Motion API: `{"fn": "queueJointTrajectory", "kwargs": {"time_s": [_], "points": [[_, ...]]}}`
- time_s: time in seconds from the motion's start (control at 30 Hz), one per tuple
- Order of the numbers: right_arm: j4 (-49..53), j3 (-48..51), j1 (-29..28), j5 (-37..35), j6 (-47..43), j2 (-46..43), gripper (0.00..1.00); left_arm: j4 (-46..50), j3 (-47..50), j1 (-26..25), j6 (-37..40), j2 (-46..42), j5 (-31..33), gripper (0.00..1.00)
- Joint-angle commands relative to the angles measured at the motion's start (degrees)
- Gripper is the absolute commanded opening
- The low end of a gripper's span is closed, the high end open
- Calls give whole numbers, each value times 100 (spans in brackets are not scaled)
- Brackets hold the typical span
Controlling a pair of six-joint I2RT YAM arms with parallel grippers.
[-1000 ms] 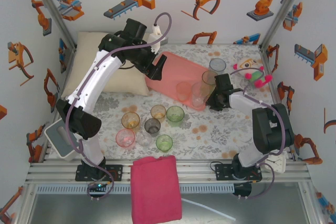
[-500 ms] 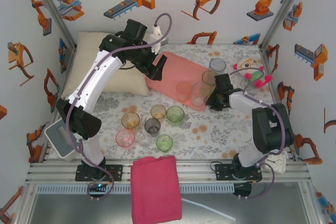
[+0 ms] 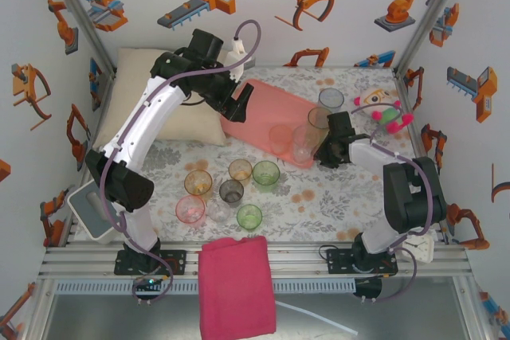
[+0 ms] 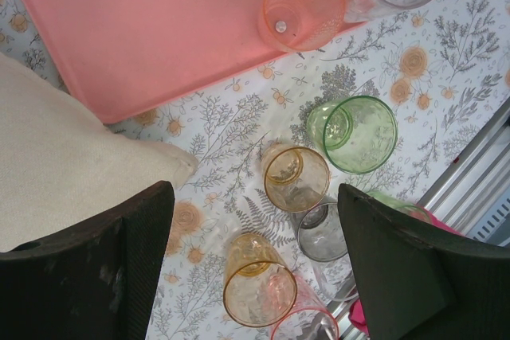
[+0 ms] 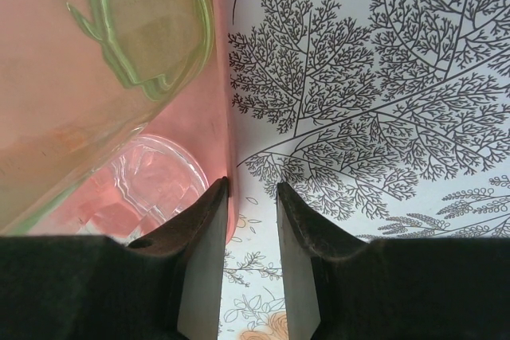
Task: Place the glasses into the tray
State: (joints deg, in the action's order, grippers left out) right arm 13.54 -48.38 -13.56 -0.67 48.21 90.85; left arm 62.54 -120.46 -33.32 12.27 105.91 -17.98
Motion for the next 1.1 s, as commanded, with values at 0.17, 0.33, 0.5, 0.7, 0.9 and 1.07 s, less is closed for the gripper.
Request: {"fn": "queueJointTrajectory", "kwargs": {"time_s": [0.17, 0.33, 0.5, 0.7, 0.9, 1.07], "points": [[548, 228, 113, -483, -110, -177, 31, -48, 45, 27, -79, -233, -53, 77], [604, 301, 141, -513, -112, -269, 30, -62, 42, 27, -92, -242, -70, 77], [637, 398, 152, -531, -83, -396, 30, -66, 44, 27, -83, -254, -68, 77], [710, 561, 152, -570, -59, -596, 30, -75, 42, 25, -93, -263, -85, 77], [831, 695, 165, -632, -53, -841, 30, -82, 55, 30, -103, -272, -101, 77], [938, 804, 169, -667, -40, -1011, 30, -82, 57, 32, -116, -272, -129, 77]]}}
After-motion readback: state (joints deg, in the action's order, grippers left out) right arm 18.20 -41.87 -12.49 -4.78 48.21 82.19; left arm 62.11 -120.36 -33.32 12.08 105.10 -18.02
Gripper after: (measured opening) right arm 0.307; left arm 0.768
